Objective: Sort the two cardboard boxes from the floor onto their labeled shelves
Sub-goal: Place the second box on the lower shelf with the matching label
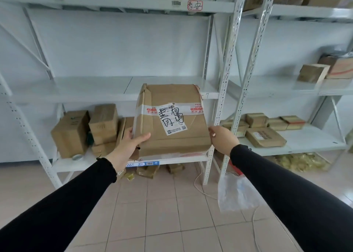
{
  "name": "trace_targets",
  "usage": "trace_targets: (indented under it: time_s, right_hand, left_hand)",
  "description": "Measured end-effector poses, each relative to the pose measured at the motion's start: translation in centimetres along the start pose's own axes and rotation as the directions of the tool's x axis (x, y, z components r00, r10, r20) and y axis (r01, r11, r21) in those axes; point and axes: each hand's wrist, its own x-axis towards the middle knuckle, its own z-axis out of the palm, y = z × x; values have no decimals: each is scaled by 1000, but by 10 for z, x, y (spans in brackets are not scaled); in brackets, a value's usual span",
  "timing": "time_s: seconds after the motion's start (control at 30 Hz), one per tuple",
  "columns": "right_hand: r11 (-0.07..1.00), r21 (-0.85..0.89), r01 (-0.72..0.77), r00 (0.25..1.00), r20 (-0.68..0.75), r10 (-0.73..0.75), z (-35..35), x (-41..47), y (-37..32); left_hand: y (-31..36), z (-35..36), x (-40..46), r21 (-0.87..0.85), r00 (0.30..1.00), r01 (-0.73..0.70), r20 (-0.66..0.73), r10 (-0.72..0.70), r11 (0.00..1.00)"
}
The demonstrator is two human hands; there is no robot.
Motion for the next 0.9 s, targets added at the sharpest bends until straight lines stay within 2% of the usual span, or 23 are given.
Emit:
trace_targets:
  time_s: [0.13,0.3,0.6,0.9]
  right_hand:
    - [999,-20,29,999,-23,-30,6,51,25]
    - [999,36,21,1000,7,-21,20,121,50]
    - [997,43,62,998,-5,-62,45,247,51]
    - [997,5,72,994,-78,-71,53,389,30]
  left_hand:
    - [3,15,57,-33,999,34,-30,-35,999]
    - [7,34,127,-93,995,78,-54,-84,993]
    - [35,22,240,-78,994,75,-72,-81,994]
    - [72,-6,397,-113,997,58,-44,-64,992]
